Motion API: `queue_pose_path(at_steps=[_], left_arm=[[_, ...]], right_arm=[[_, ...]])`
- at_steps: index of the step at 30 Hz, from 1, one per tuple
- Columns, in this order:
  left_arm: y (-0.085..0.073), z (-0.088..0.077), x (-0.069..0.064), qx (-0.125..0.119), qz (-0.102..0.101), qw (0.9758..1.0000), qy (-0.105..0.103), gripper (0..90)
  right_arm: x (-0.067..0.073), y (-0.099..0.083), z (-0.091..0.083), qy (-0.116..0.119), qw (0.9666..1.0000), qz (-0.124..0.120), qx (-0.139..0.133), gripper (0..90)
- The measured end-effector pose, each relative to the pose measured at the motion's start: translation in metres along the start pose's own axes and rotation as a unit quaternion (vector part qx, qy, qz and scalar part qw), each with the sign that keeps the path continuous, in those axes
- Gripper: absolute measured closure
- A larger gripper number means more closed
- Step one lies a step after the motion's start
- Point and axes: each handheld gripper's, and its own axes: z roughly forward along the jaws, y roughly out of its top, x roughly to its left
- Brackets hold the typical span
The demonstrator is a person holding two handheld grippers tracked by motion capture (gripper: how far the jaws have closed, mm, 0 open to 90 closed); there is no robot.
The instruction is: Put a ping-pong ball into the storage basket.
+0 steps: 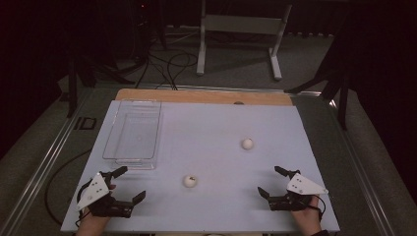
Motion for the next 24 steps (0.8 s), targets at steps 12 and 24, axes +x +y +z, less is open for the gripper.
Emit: queue_pose_path(at_steps=[12,24], left_arm=[[-0.0009,0.0017,0.0020,0.016,-0.008,0.9998,0.005,0.6],[0.0006,0.0013,0.0022,0.018,-0.012,0.9997,0.007,0.6]], right_arm=[[0.0036,0.0003,0.0010,-0.017,0.9996,-0.021,0.002,7.9],[0.0042,0.0015,0.0010,-0.018,0.9995,-0.024,-0.001,7.9]])
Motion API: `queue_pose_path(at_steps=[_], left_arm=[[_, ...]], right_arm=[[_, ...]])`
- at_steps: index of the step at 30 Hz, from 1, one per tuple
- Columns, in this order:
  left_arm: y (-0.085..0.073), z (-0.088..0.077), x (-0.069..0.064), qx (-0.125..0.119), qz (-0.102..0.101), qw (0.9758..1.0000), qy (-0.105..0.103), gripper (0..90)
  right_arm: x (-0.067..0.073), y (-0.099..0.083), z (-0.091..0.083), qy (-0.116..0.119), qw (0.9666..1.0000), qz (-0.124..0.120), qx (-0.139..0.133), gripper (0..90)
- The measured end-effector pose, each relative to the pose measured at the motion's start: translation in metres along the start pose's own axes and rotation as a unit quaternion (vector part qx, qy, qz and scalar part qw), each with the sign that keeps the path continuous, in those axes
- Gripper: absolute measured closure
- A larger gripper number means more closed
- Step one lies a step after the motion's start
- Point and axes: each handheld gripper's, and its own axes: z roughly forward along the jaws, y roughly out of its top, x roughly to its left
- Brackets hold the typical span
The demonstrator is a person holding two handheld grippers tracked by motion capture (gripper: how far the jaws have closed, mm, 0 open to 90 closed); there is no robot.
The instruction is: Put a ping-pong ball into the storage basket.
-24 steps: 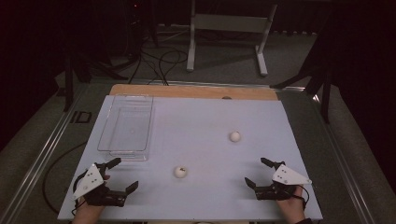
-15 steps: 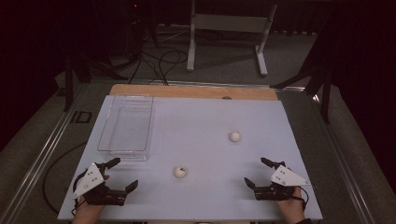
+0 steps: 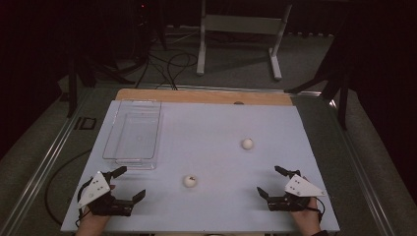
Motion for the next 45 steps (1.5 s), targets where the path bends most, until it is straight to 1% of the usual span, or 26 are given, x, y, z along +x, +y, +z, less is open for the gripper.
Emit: queue_pose_path(at_steps=[3,7,11,18,21,27,29,33,40,42,45], left_arm=[[0.002,-0.001,0.000,0.001,-0.001,1.0000,0.000,0.6],[0.003,-0.001,0.000,0.010,0.007,0.9999,0.005,0.6],[0.008,-0.001,0.000,0.012,0.008,0.9999,0.003,0.6],[0.024,-0.004,0.001,0.014,0.016,0.9998,0.002,0.6],[0.033,-0.005,0.001,0.016,0.024,0.9996,0.003,0.6],[0.053,-0.007,0.002,0.014,0.036,0.9993,0.001,0.6],[0.059,-0.007,0.002,0.013,0.033,0.9994,-0.004,0.6],[0.069,-0.005,0.002,0.017,0.039,0.9991,-0.007,0.6],[0.082,0.003,0.000,0.022,0.047,0.9985,-0.020,0.6],[0.085,0.006,0.000,0.021,0.048,0.9982,-0.028,0.6],[0.089,0.011,-0.001,0.021,0.048,0.9981,-0.033,0.6]], right_arm=[[0.000,0.000,-0.001,0.001,1.0000,0.004,-0.002,7.9],[0.000,0.000,0.000,0.000,1.0000,0.001,0.002,7.9],[0.000,0.001,0.000,-0.001,1.0000,0.001,0.001,7.9],[-0.001,0.001,-0.002,-0.004,1.0000,0.002,-0.001,7.9],[-0.001,0.002,-0.002,-0.003,1.0000,0.006,-0.004,7.9],[-0.001,0.002,-0.002,-0.002,1.0000,0.005,-0.002,7.9],[0.000,0.002,-0.002,0.001,1.0000,0.005,-0.002,7.9],[0.000,0.002,-0.002,0.002,1.0000,0.007,-0.002,7.9],[0.000,0.002,-0.002,0.003,1.0000,0.008,-0.003,7.9],[-0.001,0.002,-0.002,0.003,1.0000,0.007,-0.003,7.9],[0.000,0.002,-0.002,0.005,0.9999,0.009,-0.005,7.9]])
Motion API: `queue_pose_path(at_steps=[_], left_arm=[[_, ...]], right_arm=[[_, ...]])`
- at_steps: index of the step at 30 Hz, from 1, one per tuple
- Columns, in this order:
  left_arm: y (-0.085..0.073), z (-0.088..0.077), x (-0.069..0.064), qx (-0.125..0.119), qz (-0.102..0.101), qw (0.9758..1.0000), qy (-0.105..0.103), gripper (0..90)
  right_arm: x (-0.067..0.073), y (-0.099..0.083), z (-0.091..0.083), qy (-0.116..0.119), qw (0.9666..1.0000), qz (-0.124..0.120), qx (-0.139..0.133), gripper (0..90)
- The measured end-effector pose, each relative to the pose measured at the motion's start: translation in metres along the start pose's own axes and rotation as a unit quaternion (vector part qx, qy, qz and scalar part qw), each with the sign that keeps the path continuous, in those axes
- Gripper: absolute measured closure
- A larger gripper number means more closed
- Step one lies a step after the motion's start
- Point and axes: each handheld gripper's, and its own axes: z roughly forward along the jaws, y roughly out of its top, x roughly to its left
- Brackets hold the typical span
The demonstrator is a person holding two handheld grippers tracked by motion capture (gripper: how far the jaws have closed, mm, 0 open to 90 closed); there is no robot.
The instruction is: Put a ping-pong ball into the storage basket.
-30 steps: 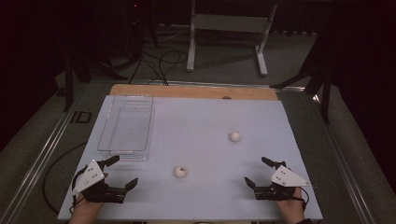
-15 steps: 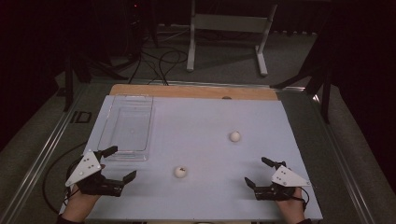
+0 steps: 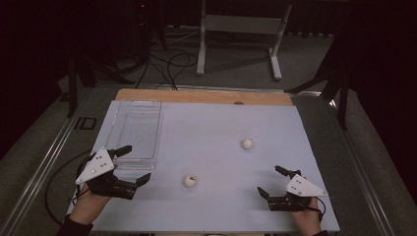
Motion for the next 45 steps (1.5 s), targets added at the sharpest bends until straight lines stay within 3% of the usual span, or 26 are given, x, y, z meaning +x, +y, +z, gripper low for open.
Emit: queue_pose_path(at_steps=[22,26,27,34,45], left_arm=[[0.032,0.035,-0.009,0.010,0.019,0.9982,-0.055,0.6],[0.034,0.038,-0.010,0.011,0.020,0.9982,-0.056,0.6],[0.038,0.043,-0.013,0.011,0.030,0.9979,-0.056,0.6],[0.044,0.057,-0.019,0.018,0.030,0.9966,-0.074,0.6],[0.048,0.075,-0.027,0.009,0.029,0.9968,-0.073,0.6]], right_arm=[[0.000,0.000,0.000,0.003,1.0000,0.000,-0.001,7.9],[0.001,0.000,0.000,0.003,1.0000,0.002,-0.001,8.0],[0.000,0.000,0.000,0.004,1.0000,0.003,0.000,7.9],[0.001,0.000,0.000,0.006,1.0000,0.004,0.000,7.9],[0.001,0.000,0.000,0.011,0.9999,0.004,-0.002,8.0]])
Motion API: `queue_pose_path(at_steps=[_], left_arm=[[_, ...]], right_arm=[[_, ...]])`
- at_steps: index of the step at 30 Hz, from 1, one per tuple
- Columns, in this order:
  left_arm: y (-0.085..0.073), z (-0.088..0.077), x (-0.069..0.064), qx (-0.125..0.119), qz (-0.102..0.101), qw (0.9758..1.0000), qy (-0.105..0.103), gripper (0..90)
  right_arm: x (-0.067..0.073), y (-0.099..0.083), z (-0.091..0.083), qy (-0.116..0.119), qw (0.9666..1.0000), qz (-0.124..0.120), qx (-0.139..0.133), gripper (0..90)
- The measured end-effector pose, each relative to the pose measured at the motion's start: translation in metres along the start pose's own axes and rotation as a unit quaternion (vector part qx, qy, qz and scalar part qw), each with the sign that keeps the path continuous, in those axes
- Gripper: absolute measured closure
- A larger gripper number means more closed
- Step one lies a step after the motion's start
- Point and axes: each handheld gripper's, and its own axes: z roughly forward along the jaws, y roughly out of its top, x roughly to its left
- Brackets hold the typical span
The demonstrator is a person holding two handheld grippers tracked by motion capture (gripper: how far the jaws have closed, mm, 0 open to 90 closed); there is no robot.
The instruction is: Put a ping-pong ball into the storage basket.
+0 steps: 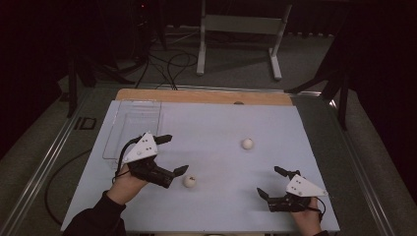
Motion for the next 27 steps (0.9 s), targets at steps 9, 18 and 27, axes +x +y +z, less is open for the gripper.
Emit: queue_pose_path(at_steps=[9,18,27], left_arm=[[-0.002,0.011,-0.002,0.012,-0.007,0.9998,-0.011,0.6],[-0.009,0.021,-0.005,0.022,-0.011,0.9996,-0.016,0.6],[-0.018,0.032,-0.008,0.035,-0.016,0.9990,-0.022,0.6]], right_arm=[[0.000,0.000,0.000,0.001,1.0000,0.001,0.001,7.9],[0.000,0.000,-0.001,0.003,1.0000,0.001,0.000,7.9],[0.000,0.000,-0.001,0.003,1.0000,0.001,-0.001,7.9]])
